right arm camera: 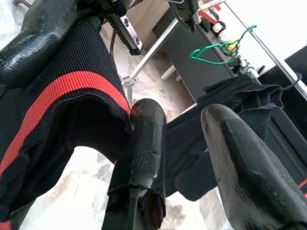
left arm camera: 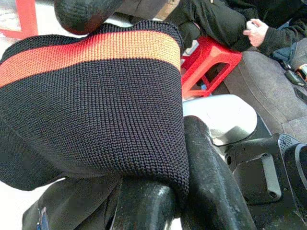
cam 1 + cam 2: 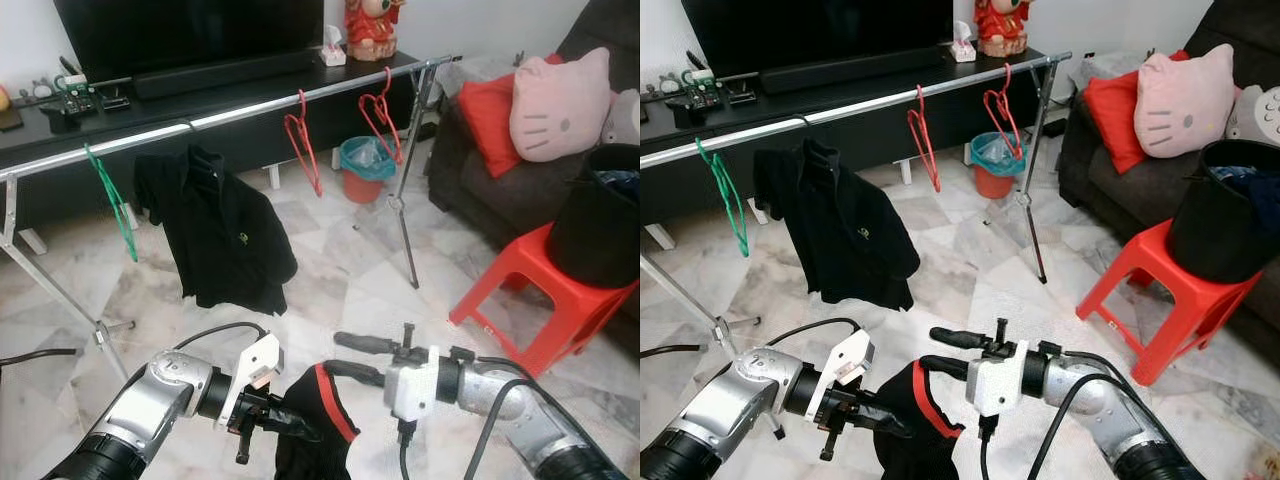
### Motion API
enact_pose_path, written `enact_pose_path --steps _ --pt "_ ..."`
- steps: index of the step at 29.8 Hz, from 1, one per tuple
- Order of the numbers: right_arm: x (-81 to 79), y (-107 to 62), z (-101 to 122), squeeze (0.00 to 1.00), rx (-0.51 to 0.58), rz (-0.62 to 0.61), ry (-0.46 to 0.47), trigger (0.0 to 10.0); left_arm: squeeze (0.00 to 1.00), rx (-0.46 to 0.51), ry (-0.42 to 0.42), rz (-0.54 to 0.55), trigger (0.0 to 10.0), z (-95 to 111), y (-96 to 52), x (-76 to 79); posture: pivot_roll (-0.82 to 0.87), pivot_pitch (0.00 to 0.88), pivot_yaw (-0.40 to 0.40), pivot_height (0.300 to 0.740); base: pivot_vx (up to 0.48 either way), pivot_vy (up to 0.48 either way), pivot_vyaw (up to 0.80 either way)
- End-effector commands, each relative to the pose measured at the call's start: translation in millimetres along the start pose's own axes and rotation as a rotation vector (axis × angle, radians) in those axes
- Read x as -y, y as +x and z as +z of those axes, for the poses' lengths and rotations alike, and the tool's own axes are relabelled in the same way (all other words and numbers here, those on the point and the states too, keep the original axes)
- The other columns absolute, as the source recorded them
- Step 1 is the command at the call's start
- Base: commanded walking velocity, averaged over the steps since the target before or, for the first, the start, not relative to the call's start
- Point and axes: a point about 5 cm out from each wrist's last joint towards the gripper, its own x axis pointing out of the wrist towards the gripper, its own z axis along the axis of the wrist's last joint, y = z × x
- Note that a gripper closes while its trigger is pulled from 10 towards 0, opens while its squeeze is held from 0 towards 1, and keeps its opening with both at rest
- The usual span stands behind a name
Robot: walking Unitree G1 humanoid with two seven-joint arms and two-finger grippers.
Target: Hang hanger
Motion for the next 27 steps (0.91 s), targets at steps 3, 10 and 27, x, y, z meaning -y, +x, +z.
enact_pose_path --steps 3,10,27 --pt "4.2 4.7 5 0.00 0.025 0.016 -0.046 10.0 0.00 0.011 0.060 -0.025 10.0 15 -3.8 1.3 0.00 0.000 0.018 0.740 0.000 0.000 0.00" --pt "0.5 4.5 -1 0.00 -0.011 0.020 -0.033 10.0 0.00 0.026 0.074 -0.034 10.0 21 -2.3 1.9 0.00 0.000 0.020 0.740 0.000 0.000 0.00" --pt "-21.0 -1.0 -16 0.00 -0.071 -0.091 0.138 10.0 0.00 0.108 0.010 -0.006 10.0 18 10.9 -1.1 0.00 0.000 0.026 0.740 0.000 0.000 0.00"
